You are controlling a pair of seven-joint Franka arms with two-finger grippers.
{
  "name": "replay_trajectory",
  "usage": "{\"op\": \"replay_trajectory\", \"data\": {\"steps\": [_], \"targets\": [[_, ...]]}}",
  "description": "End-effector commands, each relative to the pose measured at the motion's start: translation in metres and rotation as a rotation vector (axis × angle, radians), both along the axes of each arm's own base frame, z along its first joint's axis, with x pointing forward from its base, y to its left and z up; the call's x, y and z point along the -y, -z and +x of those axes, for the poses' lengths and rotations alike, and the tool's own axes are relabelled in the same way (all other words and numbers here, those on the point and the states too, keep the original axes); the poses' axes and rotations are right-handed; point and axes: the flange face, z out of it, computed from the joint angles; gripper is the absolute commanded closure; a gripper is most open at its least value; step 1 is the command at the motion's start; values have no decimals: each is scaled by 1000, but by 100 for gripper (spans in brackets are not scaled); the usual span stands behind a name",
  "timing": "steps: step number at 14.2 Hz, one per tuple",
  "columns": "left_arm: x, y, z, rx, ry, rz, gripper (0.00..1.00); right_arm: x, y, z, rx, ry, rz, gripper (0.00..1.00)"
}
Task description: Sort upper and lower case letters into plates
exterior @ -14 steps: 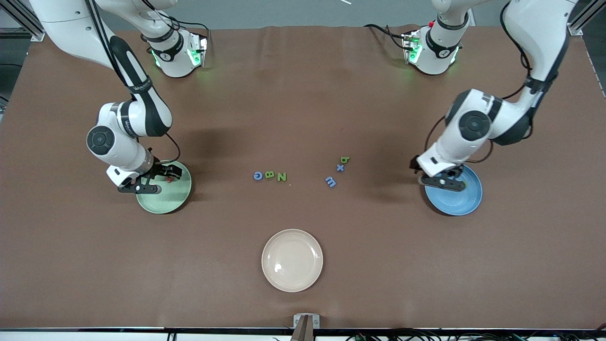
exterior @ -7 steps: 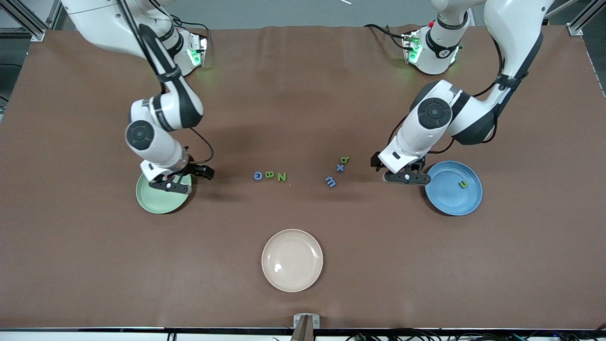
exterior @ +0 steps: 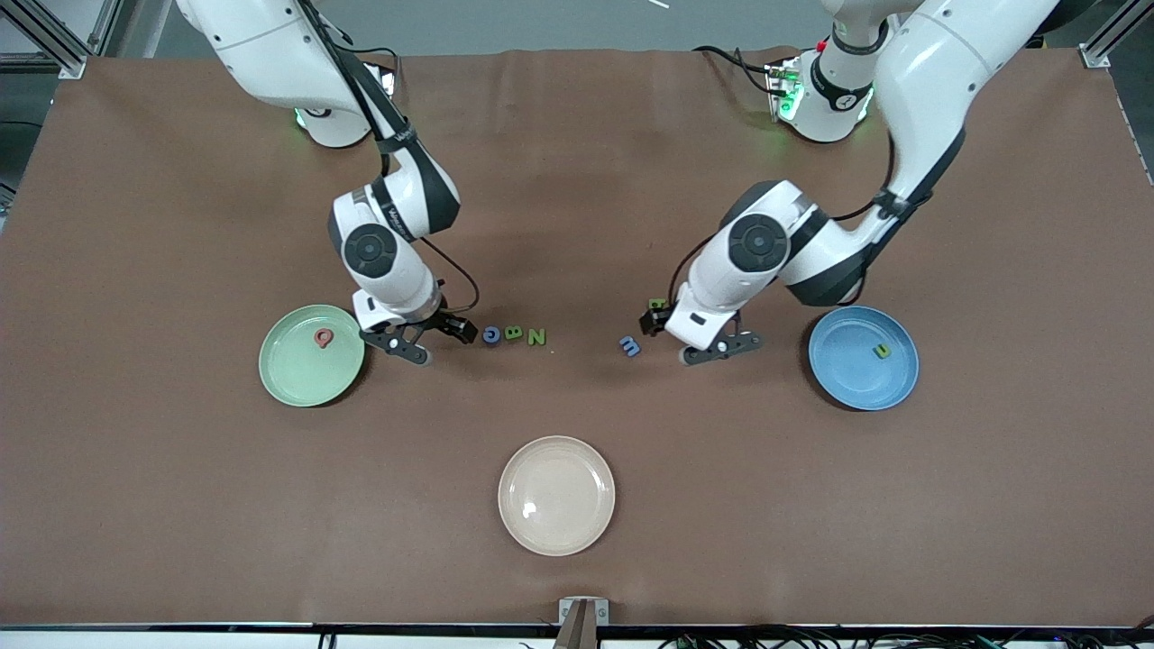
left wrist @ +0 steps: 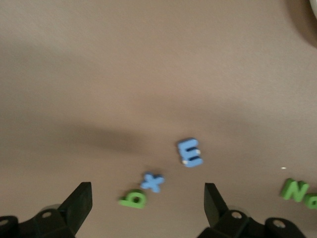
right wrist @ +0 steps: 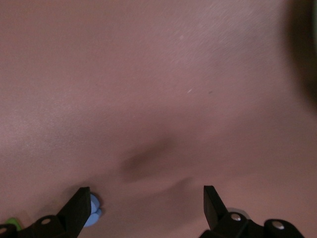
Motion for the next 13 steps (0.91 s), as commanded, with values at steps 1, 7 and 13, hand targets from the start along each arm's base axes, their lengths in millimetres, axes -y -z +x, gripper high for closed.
{"op": "replay_trajectory", "data": {"steps": [1,7,13], "targets": [[31,17,2,-2,-51,45,1,-14,11,4,20,57,9,0],[93,70,-12,12,-128,121,2,-30,20,14,29,90,6,0],[74,81,-1,13,-140,138,5,-53,26,-3,18,106,-5,0]]}}
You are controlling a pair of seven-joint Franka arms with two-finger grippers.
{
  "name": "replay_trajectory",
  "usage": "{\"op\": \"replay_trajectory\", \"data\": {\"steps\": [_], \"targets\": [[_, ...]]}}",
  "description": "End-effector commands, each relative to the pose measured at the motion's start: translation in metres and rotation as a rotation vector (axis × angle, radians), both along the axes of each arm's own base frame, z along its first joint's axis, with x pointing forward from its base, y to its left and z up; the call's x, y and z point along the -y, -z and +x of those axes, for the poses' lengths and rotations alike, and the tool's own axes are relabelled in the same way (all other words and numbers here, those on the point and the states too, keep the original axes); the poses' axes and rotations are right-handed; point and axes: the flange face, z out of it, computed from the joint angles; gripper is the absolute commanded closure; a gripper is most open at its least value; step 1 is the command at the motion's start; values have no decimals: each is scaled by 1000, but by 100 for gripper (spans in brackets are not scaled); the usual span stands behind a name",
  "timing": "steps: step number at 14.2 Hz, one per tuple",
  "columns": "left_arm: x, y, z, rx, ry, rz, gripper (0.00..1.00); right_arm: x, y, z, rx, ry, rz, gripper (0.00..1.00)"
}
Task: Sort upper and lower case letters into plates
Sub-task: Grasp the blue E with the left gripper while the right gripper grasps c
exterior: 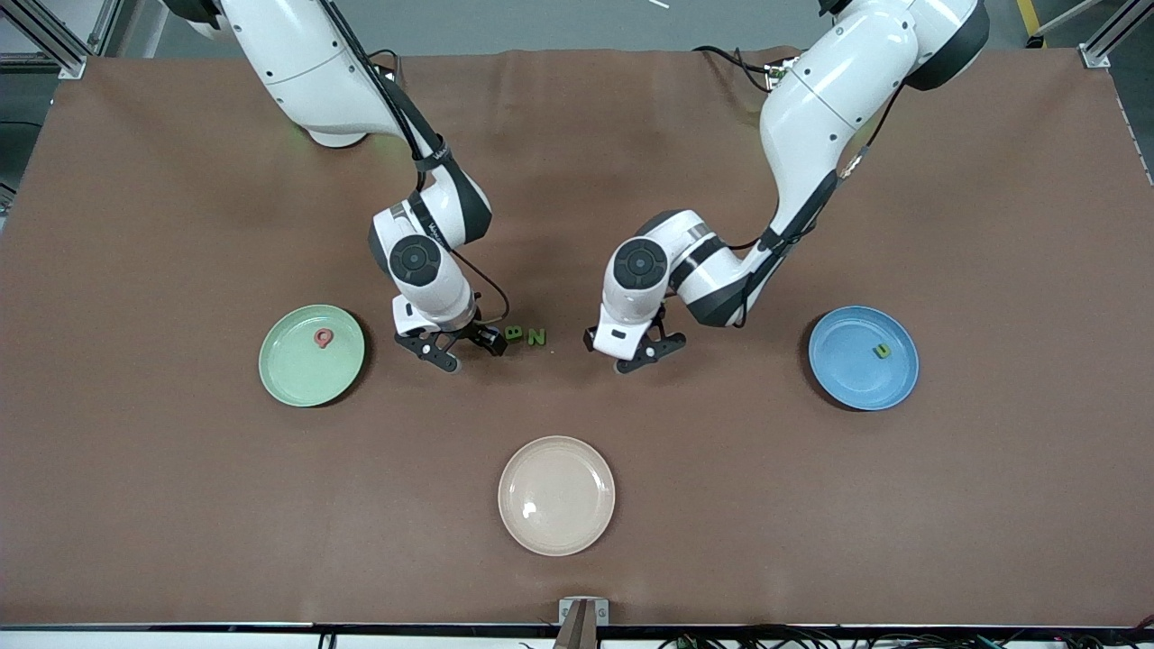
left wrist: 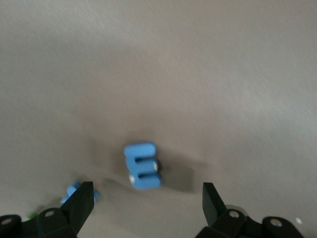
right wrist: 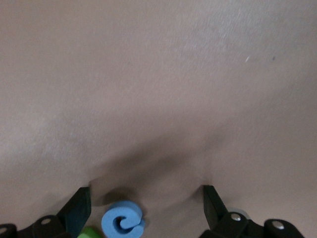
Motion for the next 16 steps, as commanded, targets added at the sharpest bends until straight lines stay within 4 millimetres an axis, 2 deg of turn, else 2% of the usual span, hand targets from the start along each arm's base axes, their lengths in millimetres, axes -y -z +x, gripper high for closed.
{"op": "replay_trajectory", "data": {"steps": [1,4,6,7,11,12,13,15,16], "targets": [[-6,-2,10,6,-5,10,5,-10,2,-5,-3,16,-14,0],[-7,-1,10,3,-18,10,8,-12,4,-10,-11,15,-19,4],[-8,0,11,3,-17,10,12,-13,4,-11,-17,11,-22,15],[-7,1,10,1,-17,10,12,-13,4,-11,-21,9,-24,24],[-2,8,5,-8,-13,9,13,-11,2,-13,-40,5,-36,80],[-1,8,5,-8,-10,9,16,-10,1,-12,-44,7,-38,91],[0,9,4,-10,-9,9,19,-8,0,-11,-46,9,-40,98],[-1,9,5,-10,-12,9,26,1,-5,-5,-53,-4,-43,100],[-1,9,5,-10,-10,9,32,12,-17,4,-50,-16,-40,100]]}}
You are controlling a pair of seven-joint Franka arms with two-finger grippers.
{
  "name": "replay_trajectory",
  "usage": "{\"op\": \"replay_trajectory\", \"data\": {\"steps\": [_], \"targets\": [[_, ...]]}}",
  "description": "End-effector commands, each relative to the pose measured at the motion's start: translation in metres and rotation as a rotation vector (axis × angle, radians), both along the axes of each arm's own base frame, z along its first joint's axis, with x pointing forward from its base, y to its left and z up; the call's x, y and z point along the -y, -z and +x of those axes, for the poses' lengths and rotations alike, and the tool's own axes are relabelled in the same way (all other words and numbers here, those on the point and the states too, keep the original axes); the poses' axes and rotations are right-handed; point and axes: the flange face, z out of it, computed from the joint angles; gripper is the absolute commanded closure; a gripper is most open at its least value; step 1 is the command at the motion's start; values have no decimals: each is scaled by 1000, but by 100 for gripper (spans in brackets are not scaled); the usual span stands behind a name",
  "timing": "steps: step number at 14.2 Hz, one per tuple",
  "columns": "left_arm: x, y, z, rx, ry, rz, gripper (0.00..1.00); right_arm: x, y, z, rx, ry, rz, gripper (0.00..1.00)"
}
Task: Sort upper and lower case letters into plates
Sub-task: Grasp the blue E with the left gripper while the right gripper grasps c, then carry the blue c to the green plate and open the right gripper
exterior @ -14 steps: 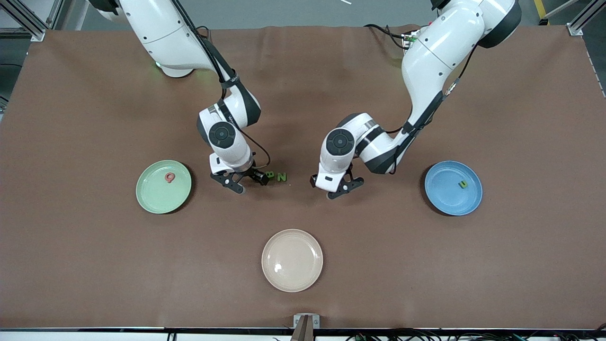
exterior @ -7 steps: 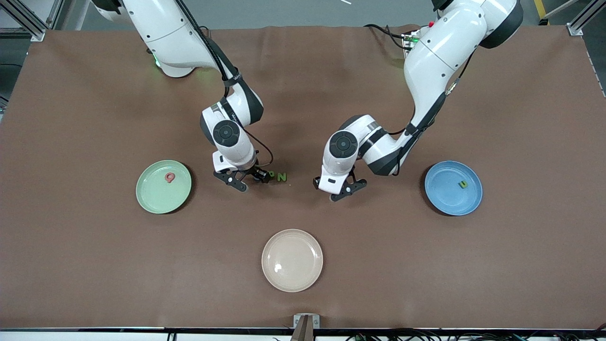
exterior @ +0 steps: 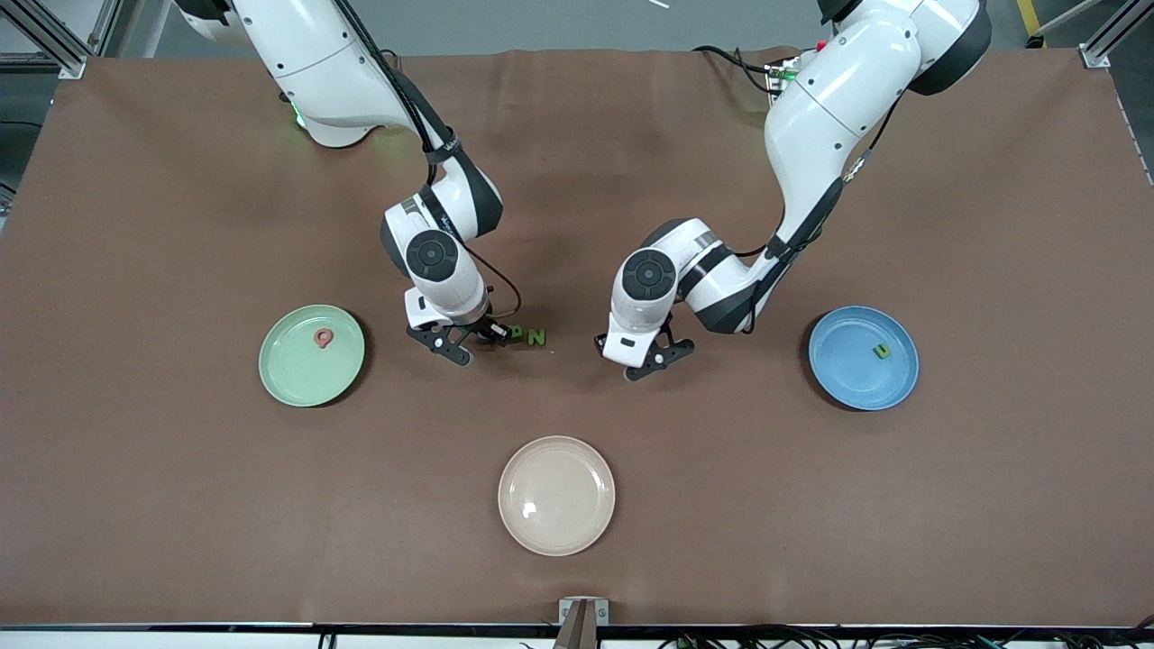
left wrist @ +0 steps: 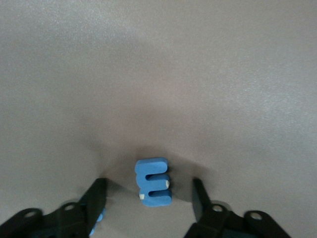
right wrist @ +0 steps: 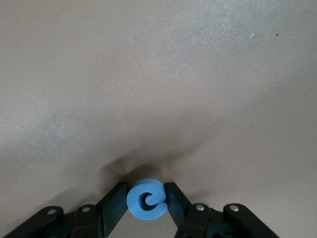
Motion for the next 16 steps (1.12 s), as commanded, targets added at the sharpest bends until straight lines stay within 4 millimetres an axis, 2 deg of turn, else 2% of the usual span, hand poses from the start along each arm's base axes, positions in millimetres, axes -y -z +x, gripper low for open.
{"op": "replay_trajectory", "data": {"steps": [1,3,5,10,13,16], "targets": [[3,0,2,1,-4,5,37,38,-25,17,-22,-34,-16,100],[1,-1,5,5,-7,5,49,77,-49,32,-61,-73,-21,100],[0,-1,6,5,-8,5,59,127,-71,52,-66,-128,-5,100],[0,-1,5,5,1,6,82,232,-90,75,-77,-269,25,100],[-1,-4,7,10,3,4,99,281,-80,74,-86,-325,41,100],[-6,-17,11,21,6,14,99,312,-60,58,-75,-364,45,100]]}}
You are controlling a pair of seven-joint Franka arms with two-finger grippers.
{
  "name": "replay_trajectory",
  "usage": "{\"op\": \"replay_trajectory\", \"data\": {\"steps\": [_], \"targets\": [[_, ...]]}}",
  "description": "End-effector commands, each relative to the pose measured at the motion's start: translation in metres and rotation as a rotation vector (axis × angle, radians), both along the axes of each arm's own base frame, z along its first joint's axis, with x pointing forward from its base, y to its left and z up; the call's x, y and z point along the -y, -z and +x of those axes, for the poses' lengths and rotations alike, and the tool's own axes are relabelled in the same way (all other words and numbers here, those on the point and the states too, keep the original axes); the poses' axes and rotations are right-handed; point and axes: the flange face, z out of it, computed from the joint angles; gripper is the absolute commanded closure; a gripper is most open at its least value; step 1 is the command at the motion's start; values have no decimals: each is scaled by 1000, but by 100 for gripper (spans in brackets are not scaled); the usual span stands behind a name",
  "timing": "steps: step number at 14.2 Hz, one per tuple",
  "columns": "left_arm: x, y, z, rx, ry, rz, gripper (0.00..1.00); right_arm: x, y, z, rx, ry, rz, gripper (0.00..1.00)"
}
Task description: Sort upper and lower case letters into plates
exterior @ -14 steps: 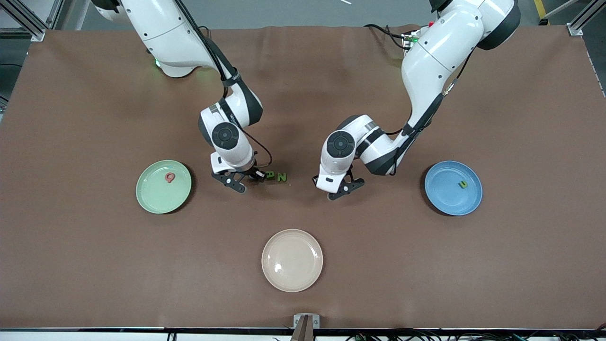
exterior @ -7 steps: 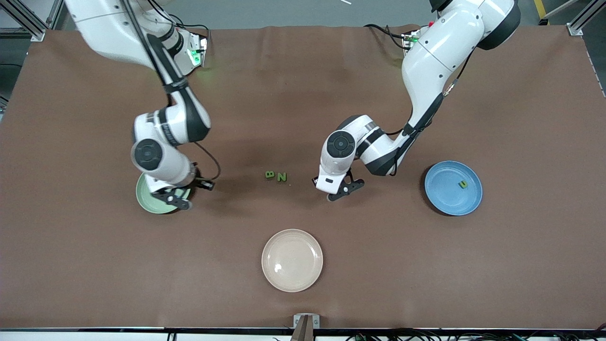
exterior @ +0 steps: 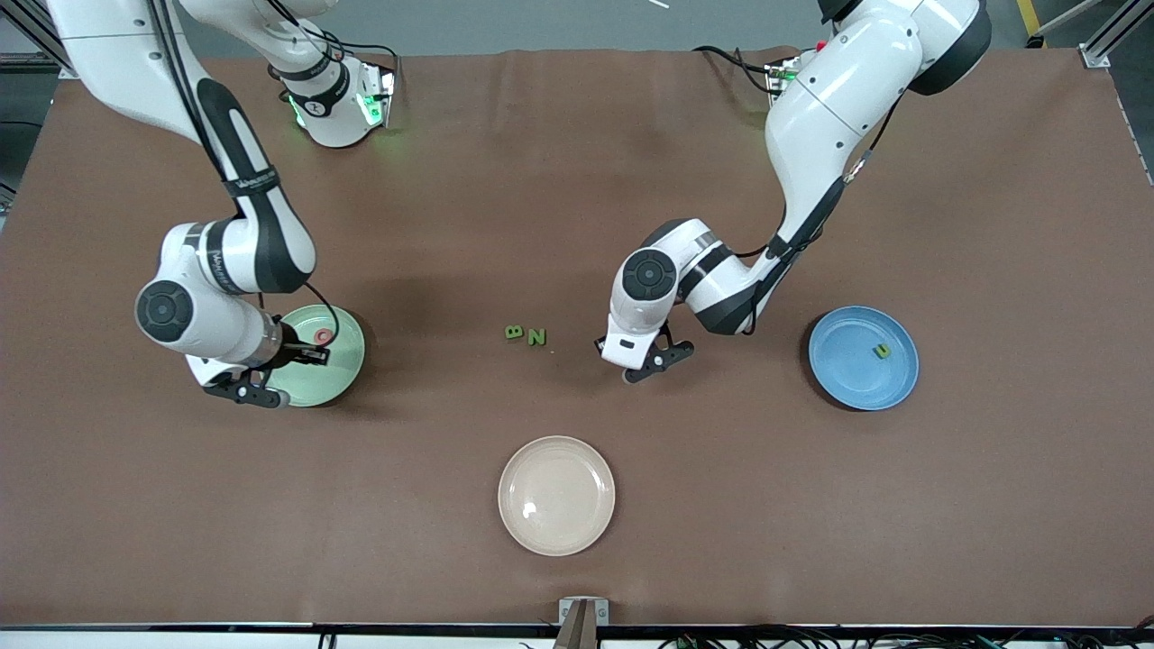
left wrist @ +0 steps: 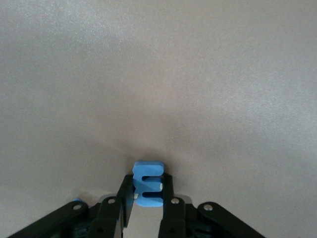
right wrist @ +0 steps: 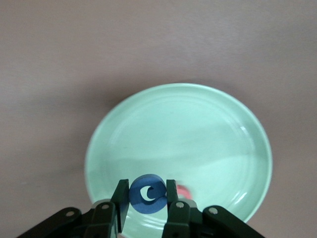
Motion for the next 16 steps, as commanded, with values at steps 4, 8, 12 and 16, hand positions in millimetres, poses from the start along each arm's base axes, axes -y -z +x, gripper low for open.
{"op": "replay_trajectory", "data": {"steps": [4,8,12,16], "targets": [[-21,-55,3,-17,67,124,99,60,33,-38,45,-101,20,100],[-81,-91,0,-41,152,163,99,71,40,-44,58,-114,23,100],[-144,-92,-32,-23,216,165,99,59,42,-43,56,-131,28,97],[-221,-80,-28,-29,302,158,99,56,39,-40,53,-126,29,0]]}}
